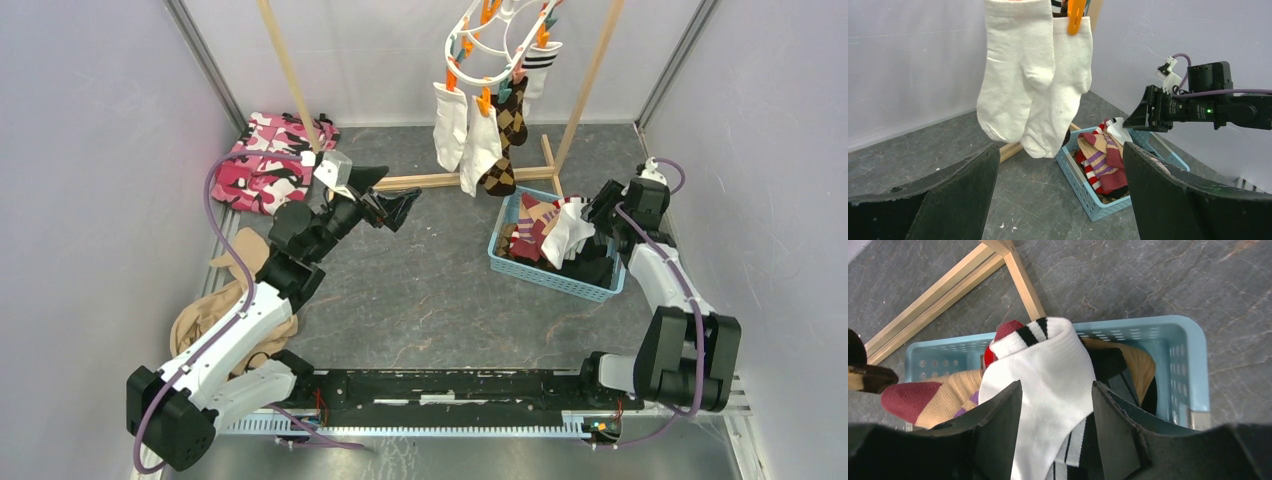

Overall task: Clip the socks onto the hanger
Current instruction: Pick up the sock from the bin.

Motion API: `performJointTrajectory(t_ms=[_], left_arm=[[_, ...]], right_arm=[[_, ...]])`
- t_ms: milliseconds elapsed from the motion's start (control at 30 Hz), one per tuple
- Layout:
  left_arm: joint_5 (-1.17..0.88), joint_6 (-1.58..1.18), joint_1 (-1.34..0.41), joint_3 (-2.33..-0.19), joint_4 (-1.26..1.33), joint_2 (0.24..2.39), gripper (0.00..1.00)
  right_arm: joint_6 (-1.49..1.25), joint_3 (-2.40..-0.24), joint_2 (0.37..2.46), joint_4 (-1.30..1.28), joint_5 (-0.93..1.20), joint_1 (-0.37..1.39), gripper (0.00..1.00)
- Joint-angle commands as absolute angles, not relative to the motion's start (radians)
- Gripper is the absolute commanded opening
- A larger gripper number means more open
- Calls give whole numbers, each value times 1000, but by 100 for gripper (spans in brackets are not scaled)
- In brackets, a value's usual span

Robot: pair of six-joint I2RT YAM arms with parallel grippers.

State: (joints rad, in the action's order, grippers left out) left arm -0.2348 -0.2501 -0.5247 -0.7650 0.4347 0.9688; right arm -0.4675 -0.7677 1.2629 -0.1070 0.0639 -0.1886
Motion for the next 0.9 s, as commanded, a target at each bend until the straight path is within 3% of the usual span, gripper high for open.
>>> performJointTrajectory(t_ms=[0, 267, 433, 867], left_arm=[[-268, -268, -519, -791, 434, 979, 97], [-276, -266, -518, -798, 433, 988, 97], [-287, -264, -518, -803, 430, 993, 97], [-317, -285, -518, -799, 445, 994, 97]], right_arm=[[-480, -814, 1323, -7, 106, -195, 59], [-471, -855, 1402, 28, 125, -198, 57], [-460, -848, 1385, 35, 130, -198, 31], [-373, -831, 1187, -50, 91, -198, 4]])
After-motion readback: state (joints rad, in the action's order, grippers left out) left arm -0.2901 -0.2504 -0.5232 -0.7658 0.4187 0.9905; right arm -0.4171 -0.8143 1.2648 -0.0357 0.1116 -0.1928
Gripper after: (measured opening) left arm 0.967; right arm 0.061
